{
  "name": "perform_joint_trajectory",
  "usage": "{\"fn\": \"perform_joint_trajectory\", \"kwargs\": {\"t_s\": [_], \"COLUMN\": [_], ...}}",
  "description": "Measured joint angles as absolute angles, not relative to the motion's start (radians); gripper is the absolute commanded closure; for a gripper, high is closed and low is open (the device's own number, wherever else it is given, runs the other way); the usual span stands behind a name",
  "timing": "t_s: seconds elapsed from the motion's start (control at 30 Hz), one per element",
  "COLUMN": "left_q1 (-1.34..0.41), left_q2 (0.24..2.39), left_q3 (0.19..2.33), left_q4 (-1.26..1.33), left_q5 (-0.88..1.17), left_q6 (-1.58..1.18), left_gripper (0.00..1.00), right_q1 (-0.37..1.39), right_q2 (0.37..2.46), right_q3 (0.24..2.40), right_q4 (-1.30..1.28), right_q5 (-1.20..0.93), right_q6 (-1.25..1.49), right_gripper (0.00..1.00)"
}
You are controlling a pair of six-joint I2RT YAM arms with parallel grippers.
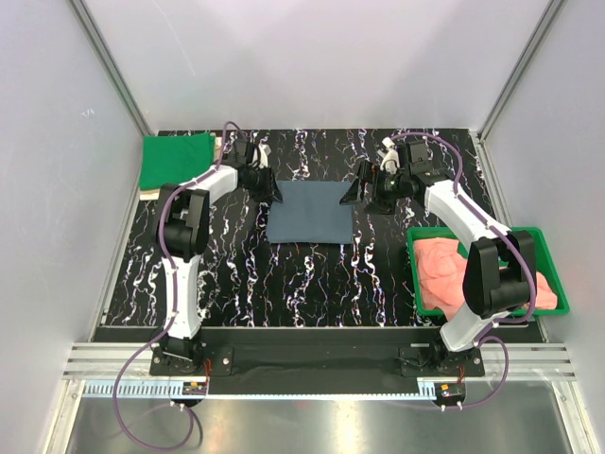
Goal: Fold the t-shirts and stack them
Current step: Neatly place the folded tshirt to the corner
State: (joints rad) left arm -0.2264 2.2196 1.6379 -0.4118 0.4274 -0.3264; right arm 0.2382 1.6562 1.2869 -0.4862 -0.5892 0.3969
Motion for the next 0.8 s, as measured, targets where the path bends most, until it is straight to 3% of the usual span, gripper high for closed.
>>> {"fn": "perform_joint_trajectory", "kwargs": {"t_s": [0.03,0.17,0.8], "left_q1": [-0.23,-0.241,-0.266], "left_q2": [2.222,2.222,2.207], "left_q3": [1.638,1.64,1.864], "left_q4": [-0.41,-0.413,-0.756], "left_q5": [0.423,0.406,0.132], "left_q6": [-0.332,-0.347,-0.229], "left_gripper": [0.86,1.0,1.0], "right_q1": [0.238,0.238,0.238], "right_q2": [1.656,1.656,1.656], "right_q3": [1.285,1.276,1.272], "right_q4": [-0.484,-0.479,-0.468], "right_q5": [-0.591,-0.593,-0.596], "right_q6": [0.397,0.397,0.398], "right_gripper": [0.0,0.0,0.0]}}
